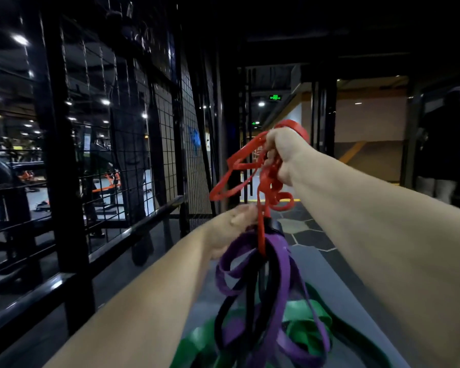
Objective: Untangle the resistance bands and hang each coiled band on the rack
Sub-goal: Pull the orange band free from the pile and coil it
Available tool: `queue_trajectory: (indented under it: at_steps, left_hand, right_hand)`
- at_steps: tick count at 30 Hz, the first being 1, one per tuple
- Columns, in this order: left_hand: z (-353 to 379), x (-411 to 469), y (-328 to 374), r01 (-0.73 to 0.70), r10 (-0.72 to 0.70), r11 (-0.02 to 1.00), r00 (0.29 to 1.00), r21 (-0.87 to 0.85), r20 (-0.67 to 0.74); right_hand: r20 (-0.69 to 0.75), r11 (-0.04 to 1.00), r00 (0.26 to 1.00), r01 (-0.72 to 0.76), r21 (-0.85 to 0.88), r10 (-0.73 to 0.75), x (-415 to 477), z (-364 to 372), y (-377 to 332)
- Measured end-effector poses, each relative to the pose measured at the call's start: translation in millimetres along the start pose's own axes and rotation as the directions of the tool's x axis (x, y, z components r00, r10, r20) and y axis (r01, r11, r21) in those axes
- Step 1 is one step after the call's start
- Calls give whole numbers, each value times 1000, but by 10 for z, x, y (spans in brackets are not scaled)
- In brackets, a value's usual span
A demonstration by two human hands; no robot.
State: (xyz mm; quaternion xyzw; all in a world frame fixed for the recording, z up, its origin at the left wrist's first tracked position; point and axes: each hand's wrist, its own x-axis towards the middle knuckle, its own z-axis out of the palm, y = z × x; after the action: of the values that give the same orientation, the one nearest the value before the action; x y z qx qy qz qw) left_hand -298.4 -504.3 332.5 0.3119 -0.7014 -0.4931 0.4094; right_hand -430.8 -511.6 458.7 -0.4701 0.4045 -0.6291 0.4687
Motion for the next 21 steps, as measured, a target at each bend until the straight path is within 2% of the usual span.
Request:
queue_trajectory:
  at_steps: [2, 5, 7, 11, 13, 16, 17, 18, 19, 21]
  left_hand:
    - [94, -16, 12, -74, 63, 988, 994, 137, 84]
    - [223, -31, 45, -84, 84, 907, 996, 413, 16]
    - [252, -39, -55, -63, 72, 881, 997, 470, -2]
    - [285, -114, -220, 118, -91, 965, 989, 236, -119]
    - [311, -124, -229, 152, -127, 979, 975, 134, -183]
    - [274, -110, -208, 186, -177, 982, 937, 3, -301]
    - [226, -90, -207, 195, -194, 980, 922, -33, -334]
    - [173, -68, -207, 198, -206, 978, 910, -59, -359]
    - [122, -57, -207, 200, -217, 976, 896, -84, -387]
    - [70, -55, -183, 209, -250, 968, 863, -141, -439]
  right_hand:
    - [16, 1000, 999, -30, -2, 30, 14, 16, 28]
    - [37, 996, 995, -92, -19, 92, 40, 13, 173]
    - [36, 989, 990, -132, -68, 135, 67, -25, 307]
    - [76, 926, 952, -266, -268, 296, 57, -207, 606]
    - [87, 866, 914, -341, -366, 397, 30, -346, 798]
    - [230, 733, 770, -404, -548, 596, 4, -572, 1072]
    - [215, 686, 747, -403, -606, 629, 14, -634, 1136]
    - [155, 658, 771, -398, -639, 618, 7, -668, 1165]
    - [79, 645, 833, -359, -674, 547, 6, -669, 1176]
    - [-12, 554, 941, -210, -805, 338, -31, -631, 1185]
